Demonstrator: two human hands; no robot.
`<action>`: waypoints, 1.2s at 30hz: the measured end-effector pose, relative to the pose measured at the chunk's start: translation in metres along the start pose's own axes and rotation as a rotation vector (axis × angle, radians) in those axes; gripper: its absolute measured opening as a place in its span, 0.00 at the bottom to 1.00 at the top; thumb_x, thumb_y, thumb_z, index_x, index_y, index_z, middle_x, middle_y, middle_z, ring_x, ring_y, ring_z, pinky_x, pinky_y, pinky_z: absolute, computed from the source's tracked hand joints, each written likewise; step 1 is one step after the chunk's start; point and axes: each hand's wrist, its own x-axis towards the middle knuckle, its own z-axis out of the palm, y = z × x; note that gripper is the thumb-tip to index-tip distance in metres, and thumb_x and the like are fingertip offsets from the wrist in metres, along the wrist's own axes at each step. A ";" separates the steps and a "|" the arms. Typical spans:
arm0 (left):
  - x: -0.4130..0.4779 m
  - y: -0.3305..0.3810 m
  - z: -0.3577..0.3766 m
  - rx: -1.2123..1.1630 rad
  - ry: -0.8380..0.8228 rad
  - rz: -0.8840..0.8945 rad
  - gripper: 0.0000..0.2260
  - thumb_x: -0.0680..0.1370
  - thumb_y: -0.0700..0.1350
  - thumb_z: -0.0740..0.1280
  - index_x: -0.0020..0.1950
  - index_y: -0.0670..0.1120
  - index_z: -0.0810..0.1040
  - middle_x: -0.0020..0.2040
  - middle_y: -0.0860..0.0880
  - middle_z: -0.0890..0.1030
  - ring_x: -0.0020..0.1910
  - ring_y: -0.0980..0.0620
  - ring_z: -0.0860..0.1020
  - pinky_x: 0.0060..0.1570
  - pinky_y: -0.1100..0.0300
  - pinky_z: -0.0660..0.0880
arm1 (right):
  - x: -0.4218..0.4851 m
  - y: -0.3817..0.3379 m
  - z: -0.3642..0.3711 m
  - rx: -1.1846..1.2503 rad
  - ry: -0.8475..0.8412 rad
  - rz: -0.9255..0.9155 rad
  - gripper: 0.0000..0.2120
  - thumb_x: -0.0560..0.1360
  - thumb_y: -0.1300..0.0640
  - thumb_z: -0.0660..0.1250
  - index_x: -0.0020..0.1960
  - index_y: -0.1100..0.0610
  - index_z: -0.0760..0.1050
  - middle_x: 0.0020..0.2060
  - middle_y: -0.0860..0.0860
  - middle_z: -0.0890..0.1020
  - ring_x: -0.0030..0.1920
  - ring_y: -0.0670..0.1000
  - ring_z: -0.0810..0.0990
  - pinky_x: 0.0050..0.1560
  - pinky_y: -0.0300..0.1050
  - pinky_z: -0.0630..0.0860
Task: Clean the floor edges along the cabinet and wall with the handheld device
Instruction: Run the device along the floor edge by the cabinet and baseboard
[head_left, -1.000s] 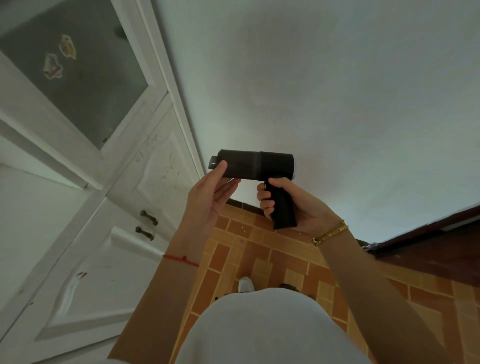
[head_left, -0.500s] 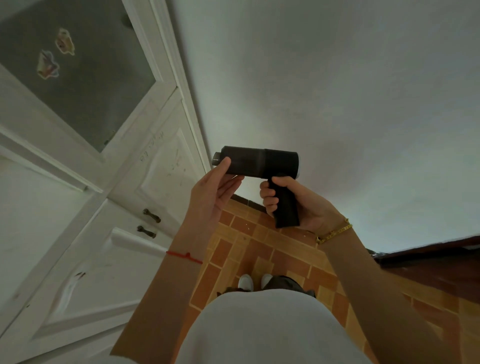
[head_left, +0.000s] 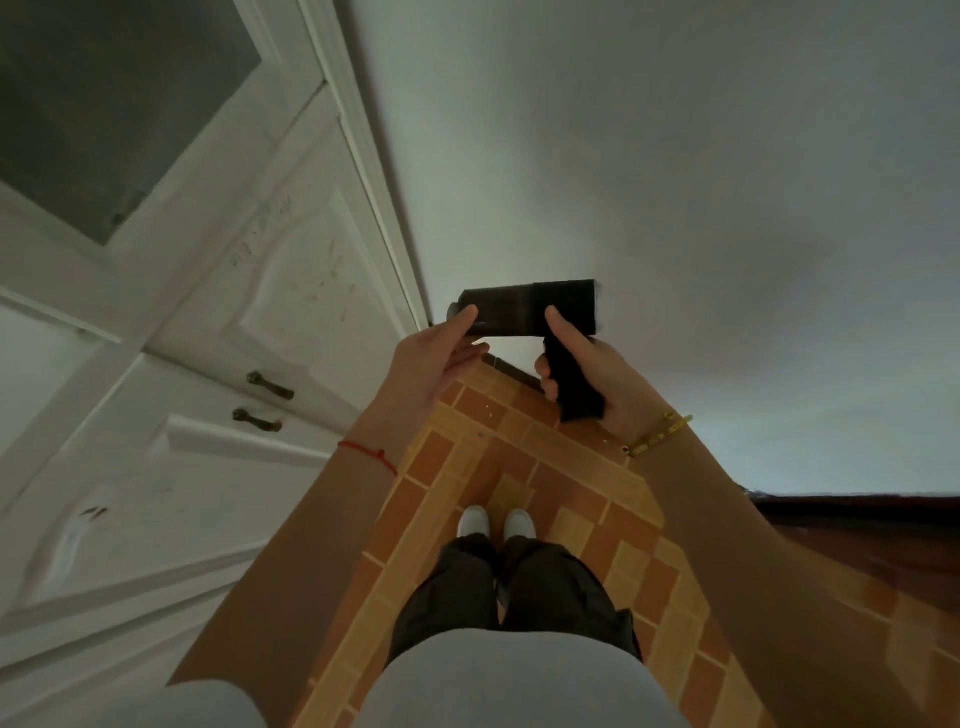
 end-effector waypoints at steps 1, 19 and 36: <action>0.014 -0.010 -0.002 0.057 0.035 -0.013 0.13 0.76 0.50 0.72 0.55 0.42 0.80 0.55 0.40 0.85 0.53 0.46 0.84 0.61 0.52 0.78 | 0.015 0.008 -0.006 -0.059 0.043 0.001 0.23 0.71 0.37 0.68 0.47 0.58 0.76 0.36 0.56 0.79 0.29 0.49 0.77 0.34 0.42 0.76; 0.343 -0.383 -0.133 1.053 0.048 0.259 0.16 0.81 0.45 0.64 0.68 0.45 0.75 0.62 0.46 0.80 0.59 0.49 0.77 0.62 0.54 0.74 | 0.373 0.336 -0.145 -0.482 0.349 -0.123 0.13 0.76 0.51 0.68 0.54 0.59 0.74 0.37 0.52 0.80 0.36 0.48 0.78 0.37 0.31 0.74; 0.544 -0.607 -0.212 1.545 -0.053 0.465 0.23 0.82 0.43 0.60 0.77 0.43 0.63 0.75 0.44 0.68 0.75 0.42 0.63 0.72 0.44 0.63 | 0.609 0.505 -0.215 -0.785 0.286 -0.368 0.20 0.73 0.48 0.70 0.59 0.59 0.77 0.46 0.51 0.82 0.46 0.46 0.80 0.45 0.36 0.72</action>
